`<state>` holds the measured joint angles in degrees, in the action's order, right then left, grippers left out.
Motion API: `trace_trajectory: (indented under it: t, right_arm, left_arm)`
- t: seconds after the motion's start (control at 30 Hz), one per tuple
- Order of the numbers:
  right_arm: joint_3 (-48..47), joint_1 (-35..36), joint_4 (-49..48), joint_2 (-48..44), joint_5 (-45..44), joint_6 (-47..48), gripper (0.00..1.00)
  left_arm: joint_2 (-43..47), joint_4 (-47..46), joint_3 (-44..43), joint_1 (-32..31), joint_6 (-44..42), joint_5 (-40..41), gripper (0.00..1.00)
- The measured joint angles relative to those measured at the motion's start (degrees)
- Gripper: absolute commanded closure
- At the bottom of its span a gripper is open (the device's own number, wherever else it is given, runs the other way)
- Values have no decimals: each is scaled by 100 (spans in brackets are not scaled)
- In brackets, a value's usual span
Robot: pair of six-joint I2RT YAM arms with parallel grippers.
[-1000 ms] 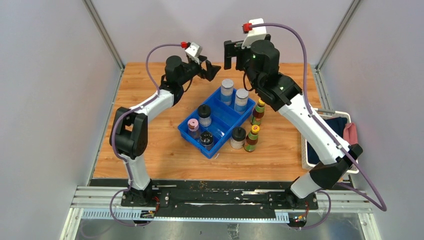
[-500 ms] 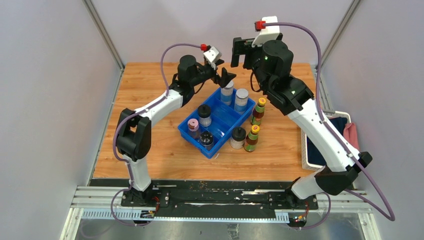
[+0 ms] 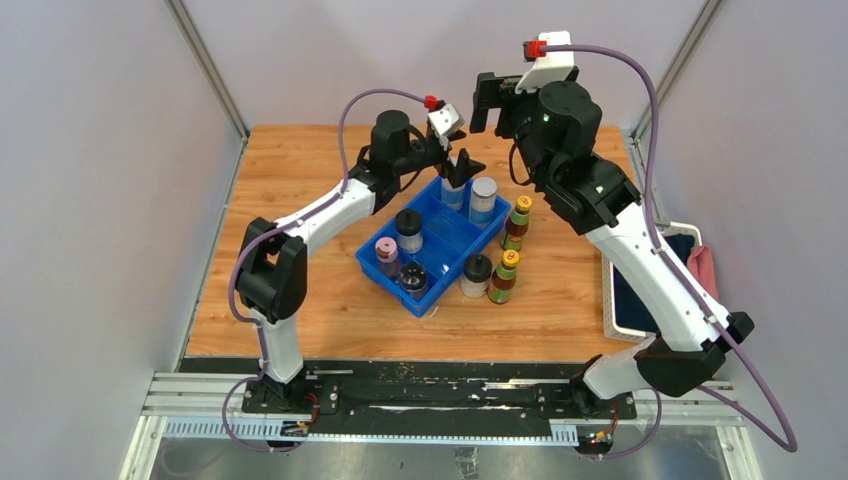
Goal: Organize the condiment bottles
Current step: Pick up the bottle from the center of the board.
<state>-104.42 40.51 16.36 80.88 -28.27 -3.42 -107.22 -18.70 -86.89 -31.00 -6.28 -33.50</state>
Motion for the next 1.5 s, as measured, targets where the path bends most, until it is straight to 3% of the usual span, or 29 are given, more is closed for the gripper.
trace_trajectory:
  t: [0.63, 0.9, 1.5]
  right_arm:
    - [339, -4, -59, -568, 321, -151, 0]
    - [776, -31, -407, -619, -157, -26, 1]
    - [1805, -1392, -909, -616, -1054, 125, 3]
  left_arm:
    - [0, 516, -188, -466, -278, -210, 3]
    - [0, 614, -317, -671, -319, -398, 3]
    - [-4, 1126, -317, -1034, -424, -693, 4]
